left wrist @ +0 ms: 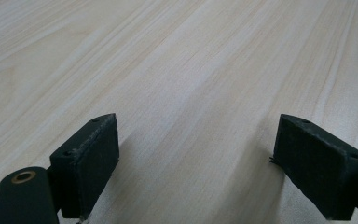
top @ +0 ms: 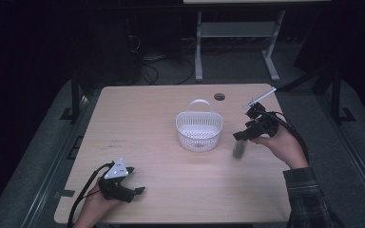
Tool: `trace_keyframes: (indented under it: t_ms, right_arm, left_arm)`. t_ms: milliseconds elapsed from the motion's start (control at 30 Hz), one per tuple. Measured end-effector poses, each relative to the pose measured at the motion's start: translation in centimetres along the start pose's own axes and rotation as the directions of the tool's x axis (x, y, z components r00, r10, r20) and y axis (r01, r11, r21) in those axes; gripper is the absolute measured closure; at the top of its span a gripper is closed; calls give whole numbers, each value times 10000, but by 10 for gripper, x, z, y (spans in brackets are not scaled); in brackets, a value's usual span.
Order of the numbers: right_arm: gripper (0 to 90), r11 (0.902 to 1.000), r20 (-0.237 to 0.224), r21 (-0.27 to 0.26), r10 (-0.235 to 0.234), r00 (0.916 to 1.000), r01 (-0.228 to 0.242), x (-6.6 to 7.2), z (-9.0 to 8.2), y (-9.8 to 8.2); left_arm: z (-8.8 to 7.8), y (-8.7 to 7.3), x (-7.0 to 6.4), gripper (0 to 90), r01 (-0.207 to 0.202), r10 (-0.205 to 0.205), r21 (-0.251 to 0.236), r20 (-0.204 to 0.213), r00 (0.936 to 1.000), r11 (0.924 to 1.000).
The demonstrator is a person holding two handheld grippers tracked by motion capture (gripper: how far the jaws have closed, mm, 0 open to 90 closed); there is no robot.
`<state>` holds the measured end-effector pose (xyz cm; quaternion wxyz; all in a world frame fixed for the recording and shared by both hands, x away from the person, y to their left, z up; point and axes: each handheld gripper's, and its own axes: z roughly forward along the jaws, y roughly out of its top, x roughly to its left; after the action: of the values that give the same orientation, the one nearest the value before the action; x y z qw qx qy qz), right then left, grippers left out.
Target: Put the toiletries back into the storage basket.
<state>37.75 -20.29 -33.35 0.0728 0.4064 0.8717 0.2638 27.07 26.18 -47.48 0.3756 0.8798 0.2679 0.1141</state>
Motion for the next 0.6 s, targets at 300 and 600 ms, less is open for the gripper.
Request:
trace_keyframes:
  t_ms: [300, 600]
  right_arm:
    - [298, 9999, -16, -108, -83, 10000, 83, 2, -6, 5]
    - [298, 9995, 76, -219, -220, 9997, 222, 5, -14, 14]
  left_arm:
    - [0, 0, 0, 131, 0, 0, -4, 1, 10000, 10000]
    - [0, 0, 0, 131, 27, -27, -38, -13, 10000, 10000]
